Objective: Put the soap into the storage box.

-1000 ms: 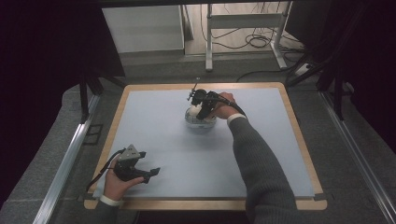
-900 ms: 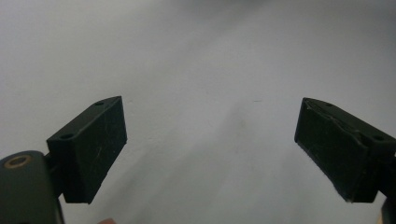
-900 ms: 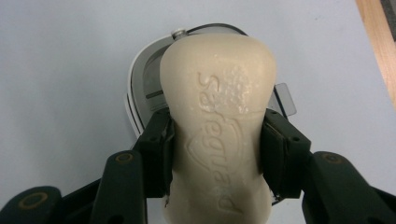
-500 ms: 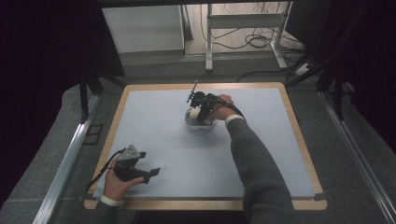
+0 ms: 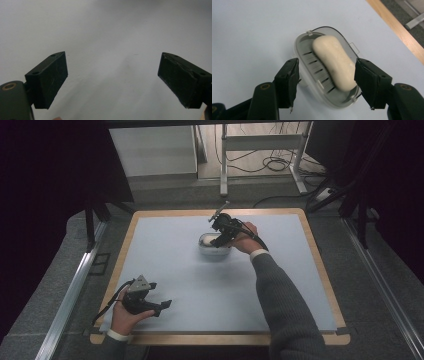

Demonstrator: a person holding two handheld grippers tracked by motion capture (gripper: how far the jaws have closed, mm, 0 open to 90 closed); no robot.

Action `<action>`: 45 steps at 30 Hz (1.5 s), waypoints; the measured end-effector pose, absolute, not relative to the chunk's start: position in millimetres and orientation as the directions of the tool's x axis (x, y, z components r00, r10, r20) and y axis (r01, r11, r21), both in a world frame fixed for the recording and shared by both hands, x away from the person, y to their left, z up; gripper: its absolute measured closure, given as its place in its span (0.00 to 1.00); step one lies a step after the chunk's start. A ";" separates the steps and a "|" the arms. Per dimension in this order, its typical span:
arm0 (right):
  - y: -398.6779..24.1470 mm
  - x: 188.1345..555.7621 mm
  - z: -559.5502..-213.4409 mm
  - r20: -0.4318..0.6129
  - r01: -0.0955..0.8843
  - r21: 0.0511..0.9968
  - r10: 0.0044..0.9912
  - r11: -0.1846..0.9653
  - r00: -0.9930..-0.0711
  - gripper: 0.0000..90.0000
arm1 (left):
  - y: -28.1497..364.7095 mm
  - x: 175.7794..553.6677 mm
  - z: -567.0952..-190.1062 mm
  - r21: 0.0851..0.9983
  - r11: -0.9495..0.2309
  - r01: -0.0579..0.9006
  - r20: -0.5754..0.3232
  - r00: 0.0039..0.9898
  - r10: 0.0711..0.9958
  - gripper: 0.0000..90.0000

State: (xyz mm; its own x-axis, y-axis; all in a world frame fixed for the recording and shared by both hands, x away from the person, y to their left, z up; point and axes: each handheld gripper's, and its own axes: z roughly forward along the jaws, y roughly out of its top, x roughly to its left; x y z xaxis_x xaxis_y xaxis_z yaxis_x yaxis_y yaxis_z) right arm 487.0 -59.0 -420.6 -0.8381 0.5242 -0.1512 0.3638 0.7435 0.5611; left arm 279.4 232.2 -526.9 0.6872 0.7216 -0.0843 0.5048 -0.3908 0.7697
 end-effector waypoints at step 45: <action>-215.8 358.6 -479.9 -0.048 0.448 0.783 0.760 0.432 -0.649 0.27 | 238.7 280.9 -527.2 0.765 -0.386 0.515 -0.064 0.657 0.751 0.11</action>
